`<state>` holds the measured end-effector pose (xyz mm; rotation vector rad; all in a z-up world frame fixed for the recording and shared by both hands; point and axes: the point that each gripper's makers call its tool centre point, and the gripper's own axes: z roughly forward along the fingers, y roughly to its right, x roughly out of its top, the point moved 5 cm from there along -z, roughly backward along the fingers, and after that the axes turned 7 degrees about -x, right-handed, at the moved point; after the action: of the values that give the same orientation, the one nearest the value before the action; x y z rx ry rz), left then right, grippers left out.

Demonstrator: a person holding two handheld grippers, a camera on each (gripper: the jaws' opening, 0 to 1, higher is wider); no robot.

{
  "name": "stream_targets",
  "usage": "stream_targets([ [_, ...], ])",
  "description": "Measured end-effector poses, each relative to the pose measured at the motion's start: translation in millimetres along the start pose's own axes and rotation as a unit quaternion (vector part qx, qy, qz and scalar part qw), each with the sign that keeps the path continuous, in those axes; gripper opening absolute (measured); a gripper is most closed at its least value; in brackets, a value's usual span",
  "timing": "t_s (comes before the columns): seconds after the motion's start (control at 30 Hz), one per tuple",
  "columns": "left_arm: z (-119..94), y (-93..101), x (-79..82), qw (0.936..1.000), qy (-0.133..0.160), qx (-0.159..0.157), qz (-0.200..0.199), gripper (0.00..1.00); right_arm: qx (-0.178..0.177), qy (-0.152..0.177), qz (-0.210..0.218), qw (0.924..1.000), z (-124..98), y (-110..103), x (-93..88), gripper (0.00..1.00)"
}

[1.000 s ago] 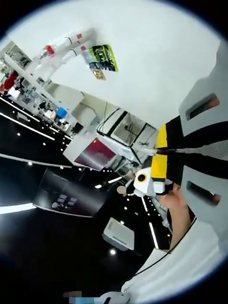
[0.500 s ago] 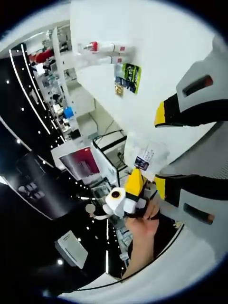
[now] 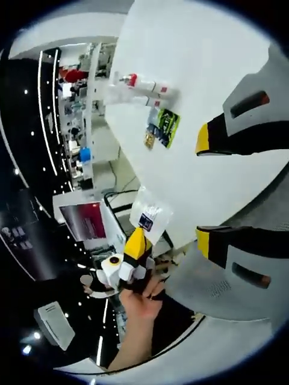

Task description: Arrange the skincare products in the storage area until every visible bottle or jar stands upright without overlapping.

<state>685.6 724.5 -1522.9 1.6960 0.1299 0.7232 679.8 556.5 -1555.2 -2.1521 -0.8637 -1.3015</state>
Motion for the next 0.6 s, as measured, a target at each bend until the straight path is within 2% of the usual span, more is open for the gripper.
stream_targets([
  [0.1, 0, -3.4, 10.4, 1.0, 0.001, 0.006, 0.003, 0.01, -0.011, -0.003, -0.004, 0.9999, -1, 3, -6.9, 0.46],
  [0.23, 2, -9.2, 27.3, 0.9998, -0.005, 0.017, 0.011, 0.01, -0.033, -0.013, -0.041, 0.9985, 0, 10, -16.0, 0.45],
  [0.3, 3, -12.8, 35.3, 0.9995, -0.01, 0.025, 0.016, 0.01, -0.039, -0.012, -0.019, 0.999, 2, 14, -19.3, 0.43],
  [0.37, 5, -17.3, 42.5, 0.9992, -0.014, 0.033, 0.018, 0.01, -0.047, -0.022, -0.024, 0.9984, 6, 19, -20.6, 0.42],
  [0.47, 7, -25.7, 51.8, 0.9991, -0.014, 0.039, 0.014, 0.01, -0.042, -0.021, -0.037, 0.9982, 5, 13, -21.7, 0.4],
  [0.5, 7, -30.1, 55.6, 0.9989, -0.013, 0.044, 0.009, 0.01, -0.042, -0.025, -0.06, 0.997, 5, 12, -23.2, 0.38],
  [0.53, 7, -32.7, 58.2, 0.9989, -0.011, 0.045, 0.004, 0.01, -0.041, -0.027, -0.066, 0.9966, 5, 11, -23.9, 0.37],
  [0.6, 8, -38.9, 65.0, 0.9987, -0.007, 0.05, -0.002, 0.01, -0.041, -0.027, -0.062, 0.9968, 6, 12, -23.8, 0.38],
])
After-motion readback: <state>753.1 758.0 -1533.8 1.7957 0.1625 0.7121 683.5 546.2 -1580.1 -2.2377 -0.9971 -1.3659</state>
